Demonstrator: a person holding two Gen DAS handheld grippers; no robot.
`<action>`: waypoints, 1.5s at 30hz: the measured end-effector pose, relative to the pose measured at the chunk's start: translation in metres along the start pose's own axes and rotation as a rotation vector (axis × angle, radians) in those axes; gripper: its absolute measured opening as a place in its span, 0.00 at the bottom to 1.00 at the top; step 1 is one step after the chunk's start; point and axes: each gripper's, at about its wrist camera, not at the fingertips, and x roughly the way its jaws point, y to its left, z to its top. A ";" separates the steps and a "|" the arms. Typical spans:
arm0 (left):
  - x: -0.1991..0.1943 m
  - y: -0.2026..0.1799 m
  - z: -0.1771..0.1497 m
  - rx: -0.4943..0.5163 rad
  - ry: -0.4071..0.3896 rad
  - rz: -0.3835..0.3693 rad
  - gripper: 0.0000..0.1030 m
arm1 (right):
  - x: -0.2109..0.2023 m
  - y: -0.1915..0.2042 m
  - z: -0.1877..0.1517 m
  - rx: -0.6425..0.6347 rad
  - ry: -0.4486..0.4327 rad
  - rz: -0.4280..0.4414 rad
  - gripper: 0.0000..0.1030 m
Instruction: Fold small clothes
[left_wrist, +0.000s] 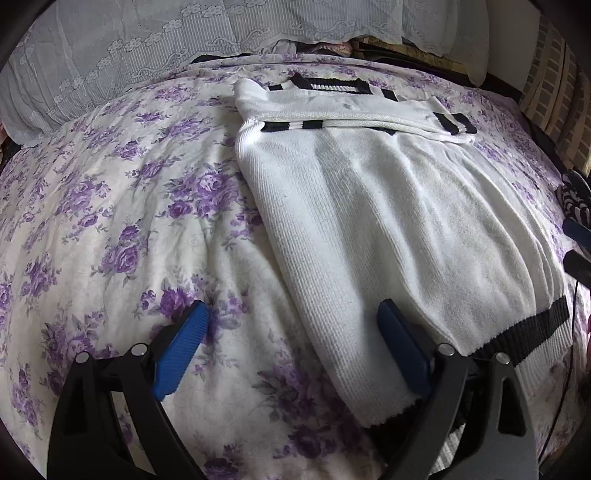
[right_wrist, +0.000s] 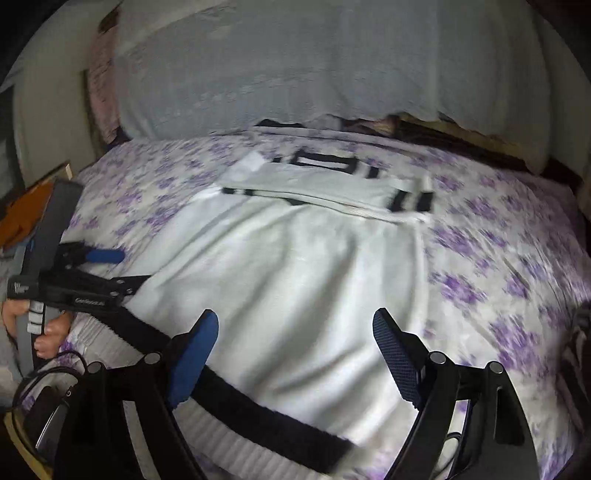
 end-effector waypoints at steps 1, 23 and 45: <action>-0.001 -0.001 0.000 0.003 -0.002 -0.001 0.87 | -0.004 -0.017 -0.005 0.068 0.014 0.007 0.84; -0.001 -0.001 -0.003 -0.004 0.004 -0.002 0.88 | -0.006 0.005 -0.035 0.075 0.030 0.061 0.91; -0.002 -0.005 -0.004 0.001 0.006 -0.015 0.88 | 0.020 0.040 -0.028 -0.074 0.068 -0.003 0.97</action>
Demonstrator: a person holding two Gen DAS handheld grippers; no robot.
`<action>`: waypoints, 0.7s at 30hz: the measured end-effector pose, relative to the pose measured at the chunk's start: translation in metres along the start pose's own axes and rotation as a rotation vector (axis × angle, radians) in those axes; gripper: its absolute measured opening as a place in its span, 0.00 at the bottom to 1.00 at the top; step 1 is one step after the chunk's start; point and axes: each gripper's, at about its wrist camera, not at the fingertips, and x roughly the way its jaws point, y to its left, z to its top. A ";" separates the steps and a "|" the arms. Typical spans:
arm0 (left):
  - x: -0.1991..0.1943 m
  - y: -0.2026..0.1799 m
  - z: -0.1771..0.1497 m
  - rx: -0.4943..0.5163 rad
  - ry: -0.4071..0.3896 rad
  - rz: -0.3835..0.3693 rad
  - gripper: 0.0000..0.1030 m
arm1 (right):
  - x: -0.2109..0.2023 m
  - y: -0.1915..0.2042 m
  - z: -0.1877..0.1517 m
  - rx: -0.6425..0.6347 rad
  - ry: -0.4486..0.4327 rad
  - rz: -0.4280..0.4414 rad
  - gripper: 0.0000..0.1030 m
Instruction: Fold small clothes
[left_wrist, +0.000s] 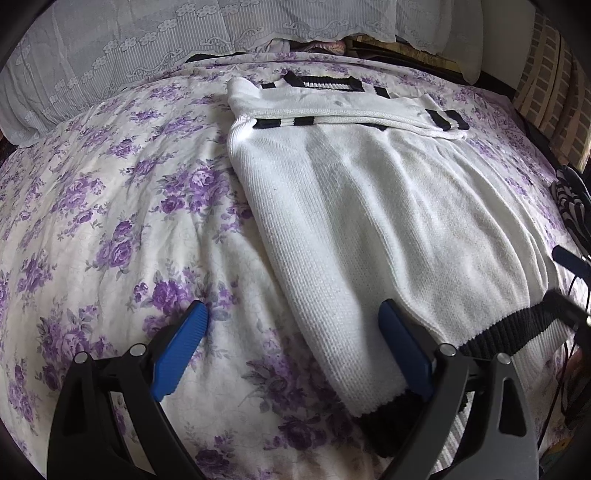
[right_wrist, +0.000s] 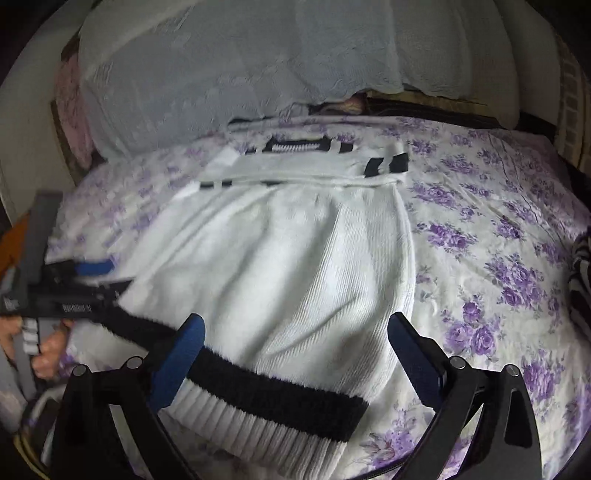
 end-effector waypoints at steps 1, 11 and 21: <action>0.000 0.000 0.000 0.000 0.000 -0.001 0.88 | 0.003 0.000 -0.002 -0.003 0.025 0.007 0.97; -0.001 0.000 0.000 0.001 -0.001 0.001 0.88 | -0.038 -0.030 -0.018 0.123 0.001 0.179 0.96; -0.017 -0.005 -0.003 0.021 -0.005 -0.036 0.88 | -0.084 -0.065 0.005 0.161 -0.192 0.043 0.96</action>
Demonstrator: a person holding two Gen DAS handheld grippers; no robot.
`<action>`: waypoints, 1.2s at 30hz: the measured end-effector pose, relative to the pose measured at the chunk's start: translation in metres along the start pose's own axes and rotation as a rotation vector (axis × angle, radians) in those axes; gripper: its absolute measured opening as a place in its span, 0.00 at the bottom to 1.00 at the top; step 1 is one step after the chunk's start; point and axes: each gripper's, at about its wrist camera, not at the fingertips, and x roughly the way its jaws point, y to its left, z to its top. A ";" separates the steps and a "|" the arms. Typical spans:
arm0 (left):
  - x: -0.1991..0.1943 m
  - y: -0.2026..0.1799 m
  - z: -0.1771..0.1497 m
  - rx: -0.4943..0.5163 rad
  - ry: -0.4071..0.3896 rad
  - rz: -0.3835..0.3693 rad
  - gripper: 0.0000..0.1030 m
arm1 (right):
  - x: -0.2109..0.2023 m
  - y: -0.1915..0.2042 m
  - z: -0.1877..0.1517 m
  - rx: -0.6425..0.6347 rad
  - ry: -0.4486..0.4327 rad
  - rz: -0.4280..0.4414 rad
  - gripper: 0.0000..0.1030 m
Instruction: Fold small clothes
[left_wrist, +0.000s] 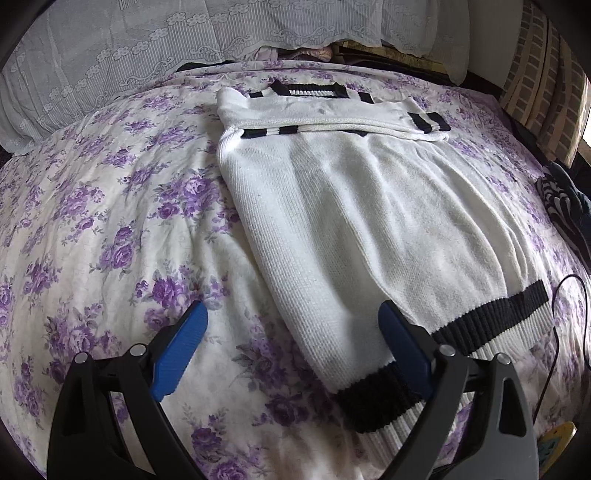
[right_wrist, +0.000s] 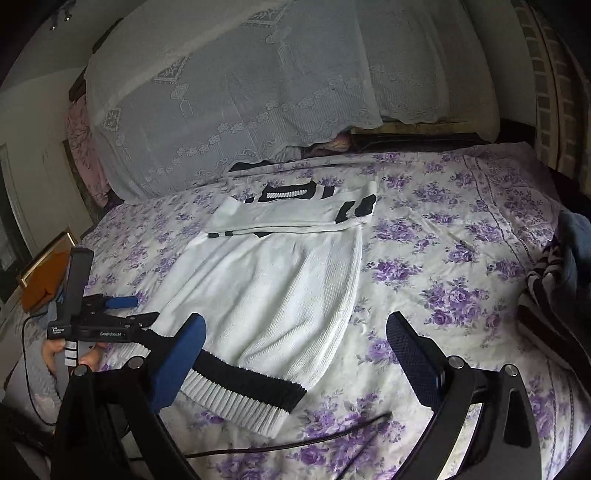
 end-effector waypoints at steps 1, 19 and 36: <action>0.001 0.001 0.000 -0.007 0.010 -0.006 0.88 | 0.015 0.000 -0.002 -0.003 0.090 0.009 0.96; 0.002 -0.007 -0.005 -0.023 0.069 -0.206 0.49 | 0.082 -0.039 -0.048 0.442 0.313 0.371 0.37; -0.002 0.016 -0.018 -0.110 0.050 -0.358 0.19 | 0.082 -0.033 -0.053 0.362 0.305 0.370 0.23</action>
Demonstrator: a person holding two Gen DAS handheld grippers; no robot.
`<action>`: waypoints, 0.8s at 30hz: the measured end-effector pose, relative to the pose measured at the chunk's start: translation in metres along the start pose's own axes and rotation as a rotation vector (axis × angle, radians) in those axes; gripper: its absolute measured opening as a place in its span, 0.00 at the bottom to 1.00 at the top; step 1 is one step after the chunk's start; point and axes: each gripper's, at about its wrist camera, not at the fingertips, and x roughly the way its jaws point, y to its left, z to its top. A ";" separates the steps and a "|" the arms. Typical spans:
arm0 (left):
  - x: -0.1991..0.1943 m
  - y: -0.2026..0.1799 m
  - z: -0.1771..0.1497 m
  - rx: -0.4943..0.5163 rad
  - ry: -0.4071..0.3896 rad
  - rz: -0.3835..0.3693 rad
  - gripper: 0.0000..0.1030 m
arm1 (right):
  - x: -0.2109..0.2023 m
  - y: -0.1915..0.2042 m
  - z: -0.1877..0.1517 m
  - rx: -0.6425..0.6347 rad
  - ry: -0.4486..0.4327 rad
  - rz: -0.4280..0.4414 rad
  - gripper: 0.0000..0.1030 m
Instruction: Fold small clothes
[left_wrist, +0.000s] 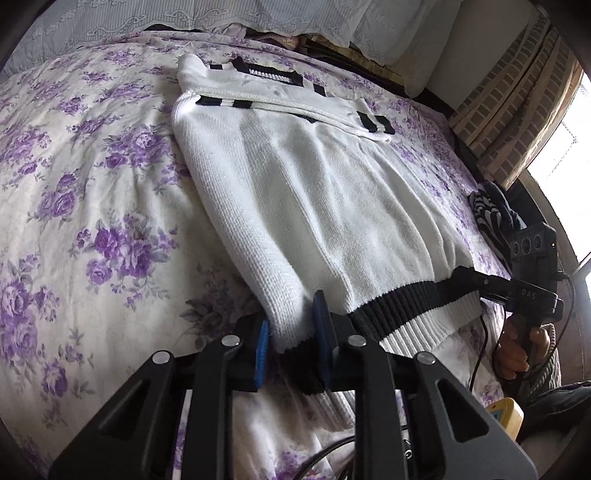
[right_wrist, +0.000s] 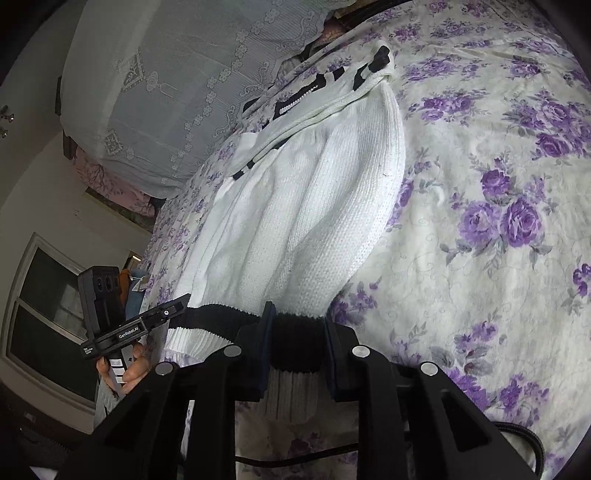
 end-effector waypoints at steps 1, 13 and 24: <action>0.000 0.001 -0.001 -0.009 0.000 -0.007 0.19 | 0.001 -0.001 0.000 0.005 0.005 0.004 0.23; -0.022 -0.005 0.014 0.007 -0.074 0.031 0.14 | -0.009 -0.014 0.004 0.062 -0.031 0.012 0.22; -0.009 0.020 -0.005 -0.045 0.030 0.125 0.14 | -0.005 -0.010 0.002 0.037 -0.024 -0.008 0.22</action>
